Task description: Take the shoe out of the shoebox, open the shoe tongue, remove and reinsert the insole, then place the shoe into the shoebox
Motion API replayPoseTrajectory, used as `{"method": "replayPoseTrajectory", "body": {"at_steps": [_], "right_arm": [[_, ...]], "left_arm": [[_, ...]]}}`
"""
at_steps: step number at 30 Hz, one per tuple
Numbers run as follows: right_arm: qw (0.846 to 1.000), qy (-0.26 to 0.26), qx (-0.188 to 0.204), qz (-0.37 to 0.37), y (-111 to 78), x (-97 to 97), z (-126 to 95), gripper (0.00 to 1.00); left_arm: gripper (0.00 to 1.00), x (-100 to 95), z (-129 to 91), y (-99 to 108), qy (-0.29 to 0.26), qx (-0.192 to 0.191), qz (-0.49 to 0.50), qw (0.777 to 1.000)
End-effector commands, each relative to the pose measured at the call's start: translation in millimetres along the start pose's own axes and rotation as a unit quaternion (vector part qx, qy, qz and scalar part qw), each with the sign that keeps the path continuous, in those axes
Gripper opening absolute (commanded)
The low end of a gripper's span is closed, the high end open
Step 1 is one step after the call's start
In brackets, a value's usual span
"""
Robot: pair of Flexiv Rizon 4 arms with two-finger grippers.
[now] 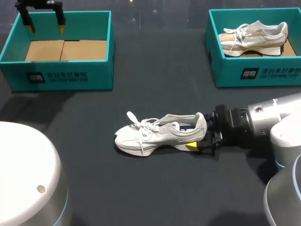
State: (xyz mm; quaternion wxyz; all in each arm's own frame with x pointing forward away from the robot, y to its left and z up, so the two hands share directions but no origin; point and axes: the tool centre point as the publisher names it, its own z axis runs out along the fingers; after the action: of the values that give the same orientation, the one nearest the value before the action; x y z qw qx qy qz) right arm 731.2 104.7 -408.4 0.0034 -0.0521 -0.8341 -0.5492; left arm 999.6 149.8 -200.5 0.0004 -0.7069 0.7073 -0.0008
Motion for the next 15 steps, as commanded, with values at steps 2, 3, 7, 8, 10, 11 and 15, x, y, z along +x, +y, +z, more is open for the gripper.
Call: {"method": "replayPoseTrajectory", "body": {"at_steps": [2,3,7,8,10,11,15], "right_arm": [[1.0,-0.001,0.003,0.001,1.2,0.4,0.7,0.0],[1.0,-0.001,0.003,0.001,1.2,0.4,0.7,0.0],[1.0,-0.001,0.003,0.001,1.2,0.4,0.7,0.0],[1.0,-0.001,0.003,0.001,1.2,0.4,0.7,0.0],[1.0,-0.001,0.003,0.001,1.2,0.4,0.7,0.0],[1.0,-0.001,0.003,0.001,1.2,0.4,0.7,0.0],[1.0,-0.001,0.003,0.001,1.2,0.4,0.7,0.0]], "left_arm": [[1.0,3.6,-2.1,3.8,0.005,-0.002,-0.009,1.0],[1.0,8.0,-3.8,8.2,0.006,-0.012,-0.013,1.0],[1.0,29.4,-5.4,38.4,-0.01,-0.003,-0.05,0.999],[1.0,34.7,-5.9,47.6,-0.008,0.002,-0.048,0.999],[1.0,48.8,-6.9,64.0,-0.014,0.001,-0.059,0.998],[1.0,55.6,-7.9,71.6,-0.011,-0.002,-0.055,0.998],[1.0,85.0,-12.7,99.8,-0.011,0.005,-0.071,0.997]]}}
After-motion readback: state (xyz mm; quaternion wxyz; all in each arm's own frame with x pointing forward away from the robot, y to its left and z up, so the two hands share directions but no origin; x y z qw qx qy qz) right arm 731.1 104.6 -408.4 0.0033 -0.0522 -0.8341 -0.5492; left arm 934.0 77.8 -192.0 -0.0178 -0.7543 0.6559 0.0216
